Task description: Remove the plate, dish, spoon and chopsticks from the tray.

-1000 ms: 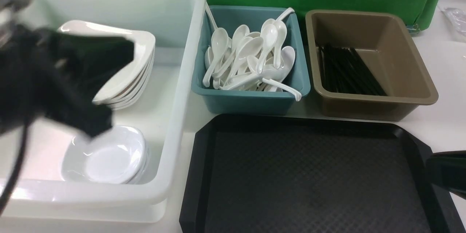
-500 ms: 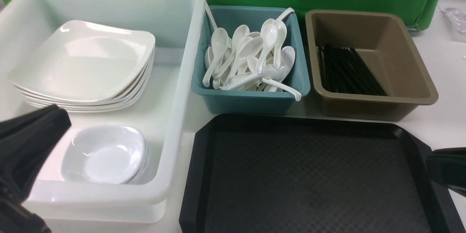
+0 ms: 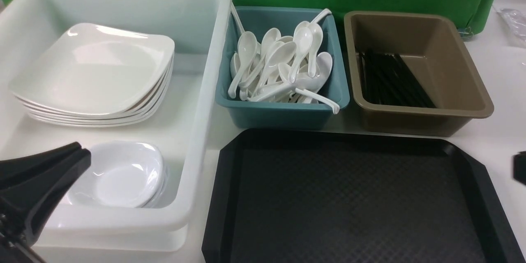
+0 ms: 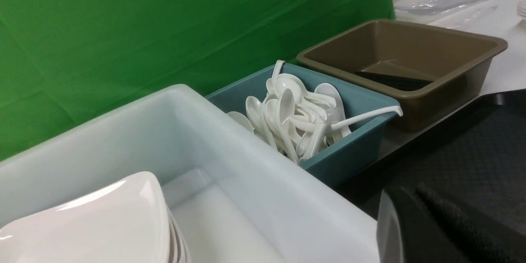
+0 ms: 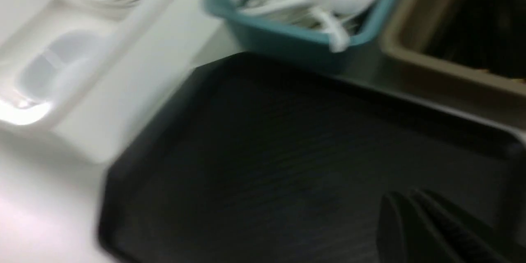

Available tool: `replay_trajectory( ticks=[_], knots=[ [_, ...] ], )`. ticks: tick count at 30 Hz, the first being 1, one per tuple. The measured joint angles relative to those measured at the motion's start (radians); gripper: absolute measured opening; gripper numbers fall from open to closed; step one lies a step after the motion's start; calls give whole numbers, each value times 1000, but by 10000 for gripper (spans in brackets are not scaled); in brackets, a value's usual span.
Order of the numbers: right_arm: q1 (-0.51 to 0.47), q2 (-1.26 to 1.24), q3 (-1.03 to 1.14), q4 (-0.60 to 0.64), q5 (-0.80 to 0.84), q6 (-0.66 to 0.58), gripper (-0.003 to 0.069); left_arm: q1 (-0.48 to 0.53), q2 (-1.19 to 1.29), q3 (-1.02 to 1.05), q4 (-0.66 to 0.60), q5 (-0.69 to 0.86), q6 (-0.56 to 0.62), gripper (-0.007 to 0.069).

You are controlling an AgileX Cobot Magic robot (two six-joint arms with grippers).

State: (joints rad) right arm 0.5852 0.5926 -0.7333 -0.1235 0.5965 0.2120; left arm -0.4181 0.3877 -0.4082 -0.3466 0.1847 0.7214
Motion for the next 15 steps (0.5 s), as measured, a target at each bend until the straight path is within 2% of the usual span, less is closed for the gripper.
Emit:
replay_trajectory(
  ticks=[1,2,3,4,9,15],
  knots=[
    [-27,-15,10,6,-5,-14,27,0,0,0,4,0,0,11],
    [-149,-95,121,64,-64,-147,16,0,0,1,15,0,1,11],
    [-175,-114,146,76,-79,-169,16,0,0,1,18,0,1,11],
    [-247,-177,211,105,-113,-222,15,0,0,2,20,0,1,11],
    [-437,-423,500,157,-238,-297,15,0,0,4,26,0,1,11],
    [-499,-579,668,159,-270,-307,15,0,0,4,30,0,2,11]
  ],
)
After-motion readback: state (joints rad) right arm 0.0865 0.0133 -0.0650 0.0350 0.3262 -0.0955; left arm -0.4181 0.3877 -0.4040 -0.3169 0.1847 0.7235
